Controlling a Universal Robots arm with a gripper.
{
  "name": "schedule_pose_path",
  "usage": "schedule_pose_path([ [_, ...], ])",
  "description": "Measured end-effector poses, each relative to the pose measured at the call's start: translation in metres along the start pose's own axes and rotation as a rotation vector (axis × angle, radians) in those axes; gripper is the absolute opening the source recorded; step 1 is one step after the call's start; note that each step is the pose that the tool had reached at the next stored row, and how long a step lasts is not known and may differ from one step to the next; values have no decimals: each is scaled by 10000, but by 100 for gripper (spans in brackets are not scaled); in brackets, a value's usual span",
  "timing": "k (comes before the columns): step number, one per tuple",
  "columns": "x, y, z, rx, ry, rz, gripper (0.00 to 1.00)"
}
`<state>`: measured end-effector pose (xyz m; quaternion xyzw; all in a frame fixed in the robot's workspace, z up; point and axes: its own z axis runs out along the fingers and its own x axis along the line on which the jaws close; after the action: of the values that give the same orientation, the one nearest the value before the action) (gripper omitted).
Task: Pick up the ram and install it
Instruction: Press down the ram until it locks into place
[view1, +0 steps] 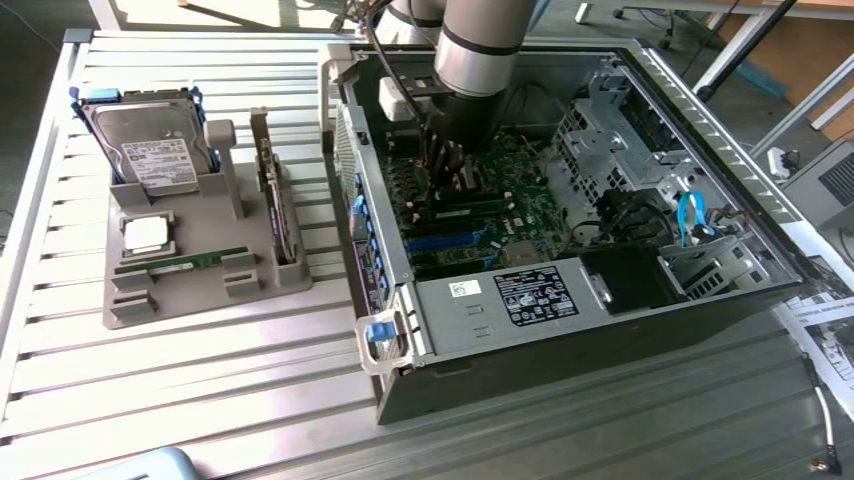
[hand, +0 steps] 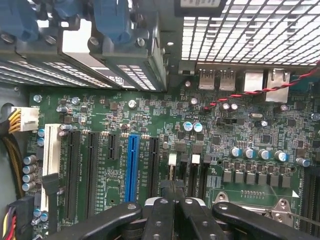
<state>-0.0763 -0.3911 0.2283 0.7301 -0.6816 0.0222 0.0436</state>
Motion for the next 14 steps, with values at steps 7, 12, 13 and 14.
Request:
schedule_pose_path([
  [7,-1,-1,-28,20,-23,1,11],
  [12,9,3,-109,3,11,1,11],
  [13,10,4,-120,4,11,1,11],
  [14,11,4,-131,3,12,1,11],
])
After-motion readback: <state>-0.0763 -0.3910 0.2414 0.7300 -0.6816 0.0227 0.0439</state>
